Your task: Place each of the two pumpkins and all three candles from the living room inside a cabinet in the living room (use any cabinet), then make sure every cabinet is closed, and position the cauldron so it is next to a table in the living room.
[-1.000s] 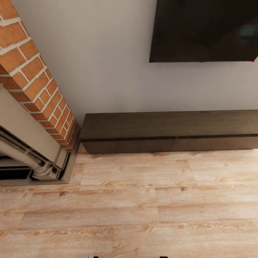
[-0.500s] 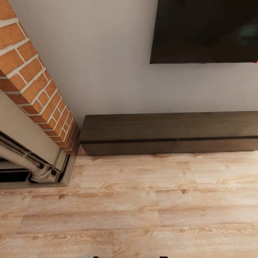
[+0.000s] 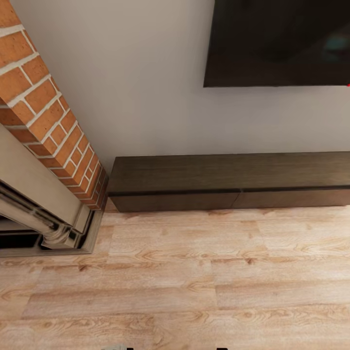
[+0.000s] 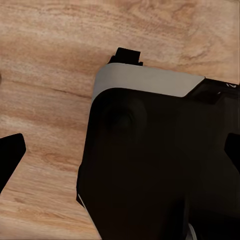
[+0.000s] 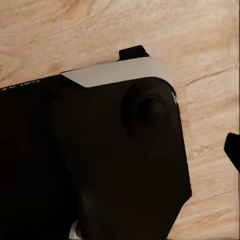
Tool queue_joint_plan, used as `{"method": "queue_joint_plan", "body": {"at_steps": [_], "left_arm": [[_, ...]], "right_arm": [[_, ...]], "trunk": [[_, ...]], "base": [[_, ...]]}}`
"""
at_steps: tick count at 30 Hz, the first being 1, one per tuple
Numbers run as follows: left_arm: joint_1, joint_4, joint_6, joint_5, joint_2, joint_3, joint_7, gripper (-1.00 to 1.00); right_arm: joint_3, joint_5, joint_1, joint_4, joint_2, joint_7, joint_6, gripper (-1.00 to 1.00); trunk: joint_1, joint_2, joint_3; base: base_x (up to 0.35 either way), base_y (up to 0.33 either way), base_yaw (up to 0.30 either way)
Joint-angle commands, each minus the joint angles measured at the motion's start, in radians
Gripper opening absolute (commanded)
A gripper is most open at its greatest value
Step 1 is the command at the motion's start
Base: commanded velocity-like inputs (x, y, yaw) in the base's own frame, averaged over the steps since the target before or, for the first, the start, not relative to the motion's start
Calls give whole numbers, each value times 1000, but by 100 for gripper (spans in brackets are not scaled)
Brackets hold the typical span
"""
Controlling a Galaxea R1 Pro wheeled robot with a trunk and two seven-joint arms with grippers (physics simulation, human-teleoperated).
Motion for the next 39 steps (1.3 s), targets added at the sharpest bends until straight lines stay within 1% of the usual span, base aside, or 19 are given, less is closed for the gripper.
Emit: {"method": "queue_joint_plan", "body": {"at_steps": [1, 3, 4, 5, 7, 8, 11, 12, 14, 16, 18, 19, 21, 23, 24, 27, 29, 36, 39], "left_arm": [[0, -4, 5, 8, 0, 5, 0, 100], [-4, -13, 17, 8, 4, 5, -4, 100], [-7, -19, 23, 8, 5, 6, -5, 100], [-12, -40, 46, 8, 6, 5, -7, 100], [-21, -121, 152, 11, 11, 6, -9, 100], [-22, -149, 190, 12, 12, 6, -10, 100], [-26, -354, 429, 15, 13, 9, -13, 100], [-26, -388, 463, 15, 14, 9, -13, 100], [-26, -506, 575, 16, 14, 10, -14, 100], [-27, -573, 640, 17, 13, 11, -14, 100], [-27, -637, 717, 19, 12, 11, -16, 100], [-27, -653, 734, 22, 11, 11, -17, 100], [-27, -718, 795, 48, 9, 10, -43, 100], [-27, -780, 859, 89, 11, 7, -94, 100], [-27, -793, 876, 99, 12, 7, -108, 100], [-28, -870, 944, 133, 17, 7, -176, 100], [-29, -908, 957, 143, 18, 7, -192, 100], [-29, -955, 971, 157, 19, 11, -209, 100], [-29, -961, 973, 191, 21, 12, -212, 100]], "right_arm": [[4, -20, 0, -1, -7, -3, -3, 100], [-19, -68, -1, -8, -46, 3, 0, 100], [-23, -80, -1, -12, -58, 6, 1, 100], [-30, -105, -1, -24, -81, 17, 3, 100], [-37, -154, -1, -64, -121, 53, 7, 100], [-38, -180, -1, -92, -134, 74, 11, 100], [-40, -240, -1, -180, -150, 120, 55, 100], [-41, -250, -1, -200, -151, 126, 69, 100], [-41, -283, -1, -293, -158, 147, 129, 100], [-43, -307, -1, -362, -172, 158, 172, 100], [-56, -348, -1, -431, -192, 190, 221, 100], [-61, -359, -1, -443, -196, 205, 232, 100], [-86, -408, -1, -471, -211, 288, 275, 100], [-118, -447, -1, -481, -229, 395, 302, 100], [-126, -453, -1, -482, -233, 421, 306, 100], [-154, -472, -1, -484, -245, 552, 318, 100], [-159, -476, -1, -484, -246, 592, 320, 100], [-164, -480, -1, -483, -246, 664, 320, 100], [-163, -479, 0, -484, -246, 714, 321, 100]], "trunk": [[0, -1, -1], [0, -1, -1], [0, -1, -1], [0, -1, -1], [0, -1, -1], [0, -1, -1], [0, -1, -1], [0, -1, -1], [0, -1, -1], [0, -1, -1], [0, -1, -1], [0, -1, -1], [0, -1, -1], [0, -1, -1], [0, -1, -1], [0, -1, -1], [0, -1, -1], [0, -1, -1], [12, -22, -10]], "base": [[8, 0, 0], [4, 0, 0], [3, 0, 0], [2, 0, 0], [1, 0, 0], [0, 0, 0], [0, 0, 0], [0, 0, 0], [0, 0, 0], [0, 0, 0], [0, 0, 0], [0, 0, 0], [0, 0, 0], [0, 0, 0], [0, 0, 0], [0, 0, 0], [0, 0, 0], [0, 0, 0], [0, 0, 0]]}}
